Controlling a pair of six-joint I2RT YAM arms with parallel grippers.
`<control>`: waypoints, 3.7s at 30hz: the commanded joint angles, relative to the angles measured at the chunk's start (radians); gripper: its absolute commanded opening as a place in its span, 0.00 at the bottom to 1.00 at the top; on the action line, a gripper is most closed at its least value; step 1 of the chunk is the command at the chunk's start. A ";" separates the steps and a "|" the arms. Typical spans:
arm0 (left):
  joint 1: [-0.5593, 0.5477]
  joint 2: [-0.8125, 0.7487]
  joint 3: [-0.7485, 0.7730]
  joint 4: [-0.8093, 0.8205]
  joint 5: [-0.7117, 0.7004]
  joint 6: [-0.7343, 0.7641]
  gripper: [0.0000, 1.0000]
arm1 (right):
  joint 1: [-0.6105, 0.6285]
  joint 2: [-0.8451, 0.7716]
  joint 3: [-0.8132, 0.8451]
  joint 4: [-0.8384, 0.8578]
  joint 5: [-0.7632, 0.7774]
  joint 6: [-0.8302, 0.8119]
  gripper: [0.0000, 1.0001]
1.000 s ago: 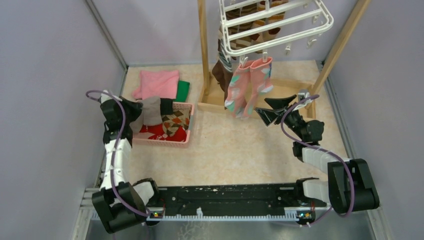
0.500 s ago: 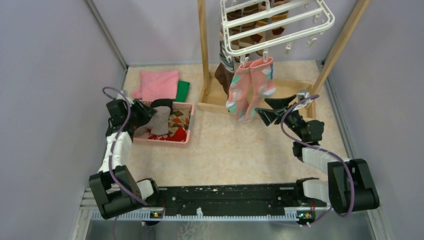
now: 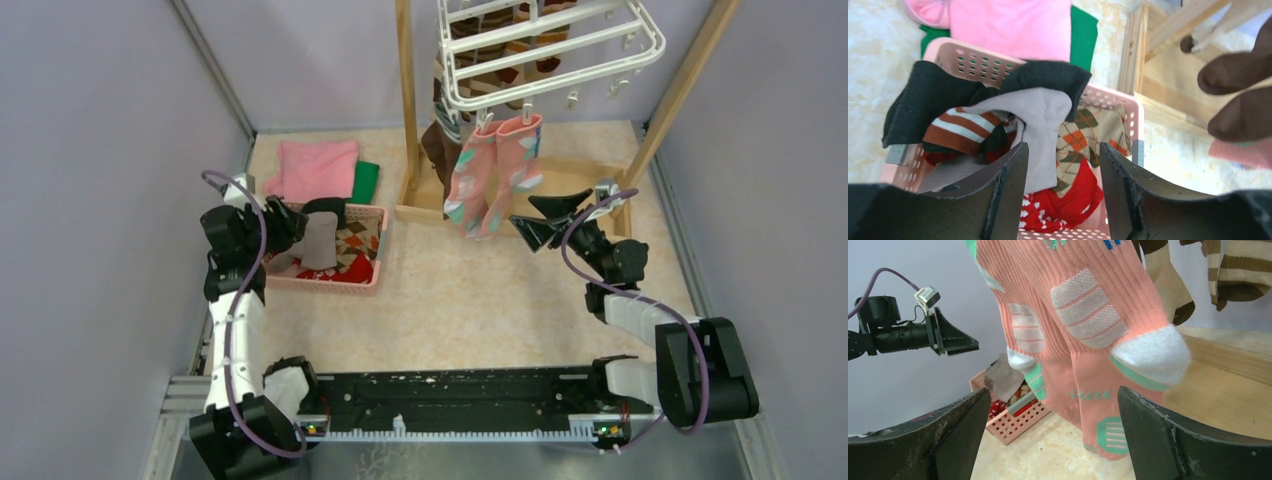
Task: Clip the socks to the hanger
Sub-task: Pick up the sock from the bin.
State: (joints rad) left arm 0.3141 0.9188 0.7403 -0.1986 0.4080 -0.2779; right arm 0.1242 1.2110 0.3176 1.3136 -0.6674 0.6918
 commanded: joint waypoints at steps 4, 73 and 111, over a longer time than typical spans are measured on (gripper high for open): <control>-0.005 0.017 0.012 -0.087 0.123 0.070 0.56 | 0.008 -0.022 0.049 0.027 -0.008 -0.006 0.96; -0.165 0.090 0.218 -0.043 0.242 0.075 0.00 | 0.045 -0.057 0.055 -0.015 -0.026 -0.035 0.98; -0.764 0.108 -0.062 0.696 0.554 -0.300 0.00 | 0.359 -0.235 -0.055 -0.229 0.013 0.227 0.98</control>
State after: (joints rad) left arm -0.4171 1.0077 0.6964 0.3901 0.9833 -0.5781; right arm 0.4480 0.9104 0.2966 0.9131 -0.7300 0.6613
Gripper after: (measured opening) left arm 0.009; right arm 0.982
